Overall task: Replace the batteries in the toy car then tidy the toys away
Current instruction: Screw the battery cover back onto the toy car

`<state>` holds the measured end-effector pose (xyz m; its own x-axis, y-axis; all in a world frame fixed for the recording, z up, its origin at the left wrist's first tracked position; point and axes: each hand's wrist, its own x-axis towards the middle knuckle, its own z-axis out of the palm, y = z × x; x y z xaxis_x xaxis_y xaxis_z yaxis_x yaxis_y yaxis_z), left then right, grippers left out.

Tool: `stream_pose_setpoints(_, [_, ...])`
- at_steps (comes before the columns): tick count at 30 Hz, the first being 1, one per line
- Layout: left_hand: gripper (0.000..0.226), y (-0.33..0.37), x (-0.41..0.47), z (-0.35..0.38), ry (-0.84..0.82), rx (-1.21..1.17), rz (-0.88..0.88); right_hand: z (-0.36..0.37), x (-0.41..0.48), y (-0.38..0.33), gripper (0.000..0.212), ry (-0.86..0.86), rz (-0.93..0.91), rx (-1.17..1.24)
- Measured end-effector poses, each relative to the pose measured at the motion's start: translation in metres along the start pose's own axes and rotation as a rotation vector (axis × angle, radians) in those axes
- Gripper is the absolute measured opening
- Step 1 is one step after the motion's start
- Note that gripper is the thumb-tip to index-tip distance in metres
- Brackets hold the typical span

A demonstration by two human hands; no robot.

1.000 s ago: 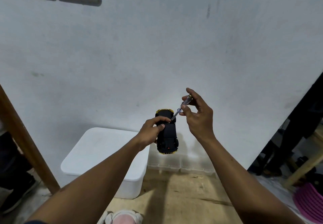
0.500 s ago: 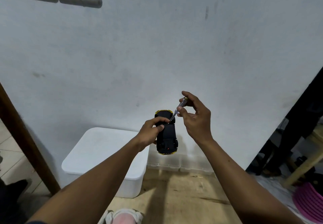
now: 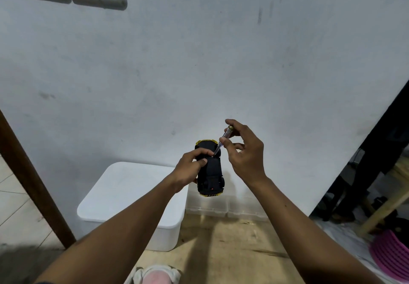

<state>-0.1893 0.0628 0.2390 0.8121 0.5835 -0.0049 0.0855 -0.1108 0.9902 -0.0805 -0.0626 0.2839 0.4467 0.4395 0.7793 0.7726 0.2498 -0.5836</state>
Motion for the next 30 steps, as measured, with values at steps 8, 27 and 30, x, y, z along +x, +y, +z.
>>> stream_pose_setpoints(8, [0.026, -0.002, 0.002, -0.002, -0.003, 0.001, 0.020, 0.005, -0.007, 0.001, 0.045, 0.103, -0.043, -0.044])
stream_pose_setpoints(27, [0.028, 0.001, 0.010, -0.009, 0.013, -0.023, 0.025, 0.007, -0.007, 0.005, 0.043, 0.031, -0.187, 0.043])
stream_pose_setpoints(30, [0.029, 0.000, 0.010, -0.009, 0.008, -0.020, 0.025, 0.009, -0.006, 0.006, 0.040, 0.035, -0.191, 0.019])
